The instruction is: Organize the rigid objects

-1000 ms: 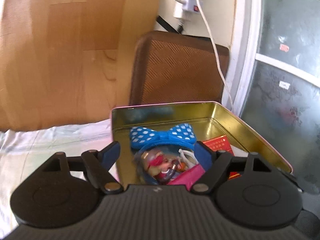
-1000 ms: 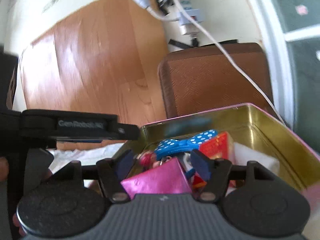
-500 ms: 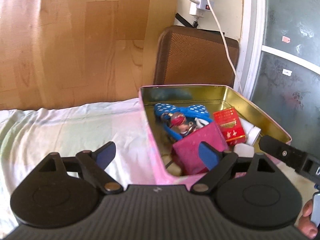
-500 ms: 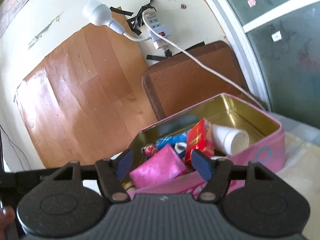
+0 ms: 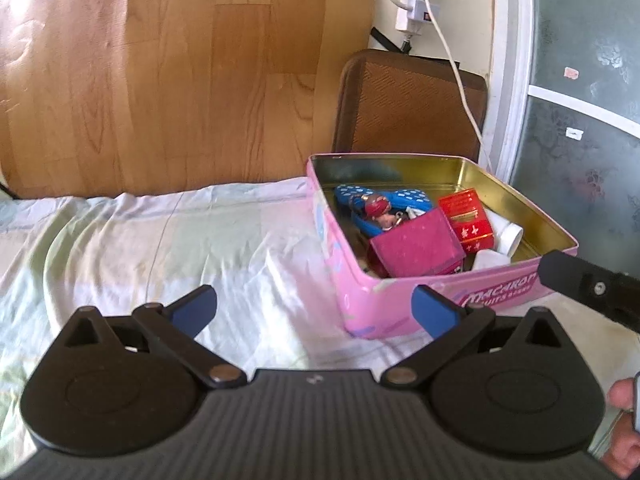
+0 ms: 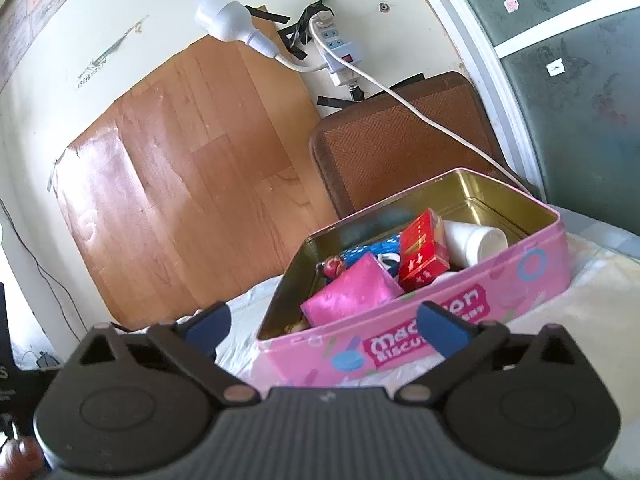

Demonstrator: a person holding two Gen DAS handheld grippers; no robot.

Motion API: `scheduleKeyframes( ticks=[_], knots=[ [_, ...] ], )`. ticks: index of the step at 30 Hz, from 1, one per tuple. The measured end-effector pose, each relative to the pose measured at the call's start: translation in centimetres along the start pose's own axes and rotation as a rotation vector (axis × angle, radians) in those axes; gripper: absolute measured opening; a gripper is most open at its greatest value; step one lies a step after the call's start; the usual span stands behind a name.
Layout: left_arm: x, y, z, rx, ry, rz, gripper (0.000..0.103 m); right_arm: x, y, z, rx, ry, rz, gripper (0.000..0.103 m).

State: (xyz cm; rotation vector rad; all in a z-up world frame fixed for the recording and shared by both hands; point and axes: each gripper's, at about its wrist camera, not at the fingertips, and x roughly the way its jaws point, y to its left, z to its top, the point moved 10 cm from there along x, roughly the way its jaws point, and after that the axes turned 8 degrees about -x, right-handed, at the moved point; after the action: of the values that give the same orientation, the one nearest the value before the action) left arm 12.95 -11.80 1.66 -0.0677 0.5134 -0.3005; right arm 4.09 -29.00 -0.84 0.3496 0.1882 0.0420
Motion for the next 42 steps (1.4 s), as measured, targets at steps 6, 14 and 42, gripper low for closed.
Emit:
scheduleKeyframes(
  ticks=[6,14,42],
  knots=[
    [-1.1,0.1,-0.4,0.02,-0.021,0.03,0.103,-1.1,0.8,-0.1,-0.021,0.007,0.0,0.103],
    [-2.1,0.1,-0.5,0.063,-0.05,0.08,0.103,-2.1,2.2,-0.3,-0.078,0.001,0.005,0.103],
    [-2.2,1.6,-0.3,0.085,-0.094,0.215,0.103,-0.2,2.4,-1.1,-0.079,0.028,-0.001,0.103]
  ],
)
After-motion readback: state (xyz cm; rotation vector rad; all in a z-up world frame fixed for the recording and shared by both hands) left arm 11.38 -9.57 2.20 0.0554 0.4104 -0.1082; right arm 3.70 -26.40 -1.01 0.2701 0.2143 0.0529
